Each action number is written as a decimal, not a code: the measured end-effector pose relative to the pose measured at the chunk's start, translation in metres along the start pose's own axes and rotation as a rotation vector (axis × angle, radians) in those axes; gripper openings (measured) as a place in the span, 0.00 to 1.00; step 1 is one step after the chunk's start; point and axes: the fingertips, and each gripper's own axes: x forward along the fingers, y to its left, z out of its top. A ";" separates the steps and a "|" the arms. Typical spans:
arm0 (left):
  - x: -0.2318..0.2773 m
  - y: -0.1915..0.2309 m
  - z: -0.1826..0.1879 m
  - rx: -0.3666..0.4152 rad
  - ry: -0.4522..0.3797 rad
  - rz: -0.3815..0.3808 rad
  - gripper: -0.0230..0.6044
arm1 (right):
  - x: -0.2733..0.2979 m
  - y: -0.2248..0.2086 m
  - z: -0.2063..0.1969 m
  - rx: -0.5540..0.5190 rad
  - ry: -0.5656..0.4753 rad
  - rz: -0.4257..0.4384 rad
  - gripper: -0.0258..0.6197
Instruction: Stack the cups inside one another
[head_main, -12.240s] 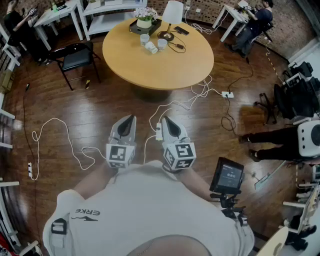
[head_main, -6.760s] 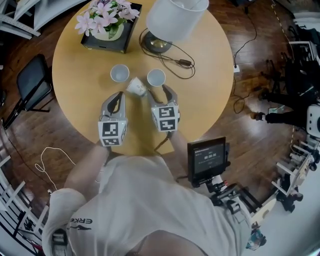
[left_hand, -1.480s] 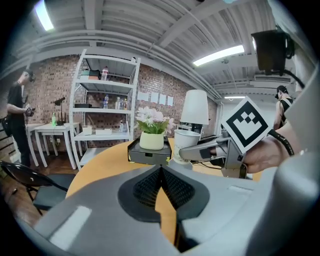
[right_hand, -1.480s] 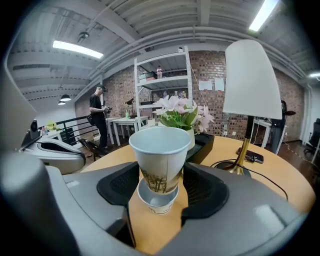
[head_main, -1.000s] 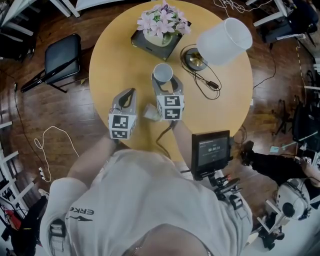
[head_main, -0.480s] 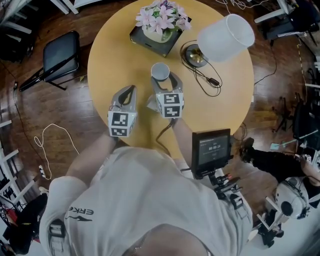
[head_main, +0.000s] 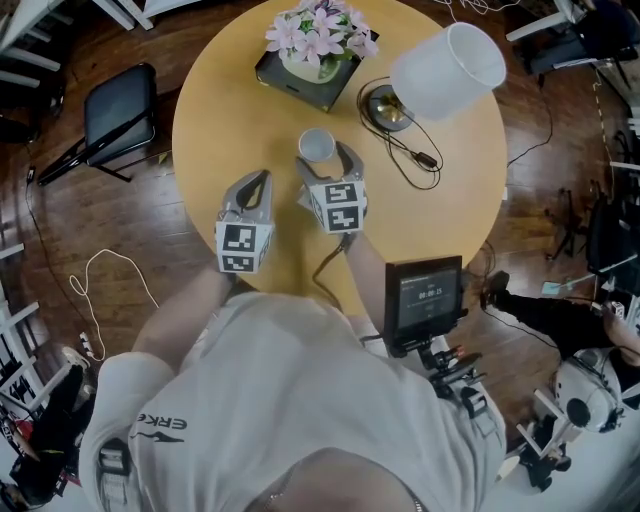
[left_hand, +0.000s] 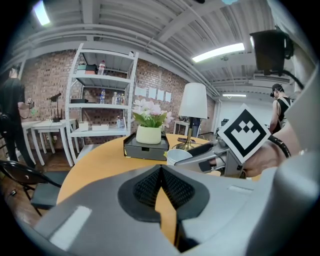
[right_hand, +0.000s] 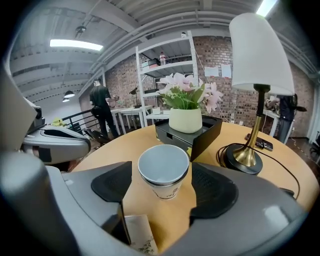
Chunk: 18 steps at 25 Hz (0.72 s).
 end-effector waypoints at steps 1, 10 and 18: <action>0.000 -0.001 0.001 0.001 -0.003 -0.002 0.04 | 0.000 0.000 -0.001 0.002 0.002 0.000 0.64; 0.000 -0.006 0.009 0.006 -0.022 -0.013 0.04 | -0.014 -0.008 0.013 0.000 -0.039 -0.030 0.64; -0.004 -0.027 0.029 0.029 -0.079 -0.056 0.04 | -0.059 -0.024 0.036 0.021 -0.144 -0.102 0.52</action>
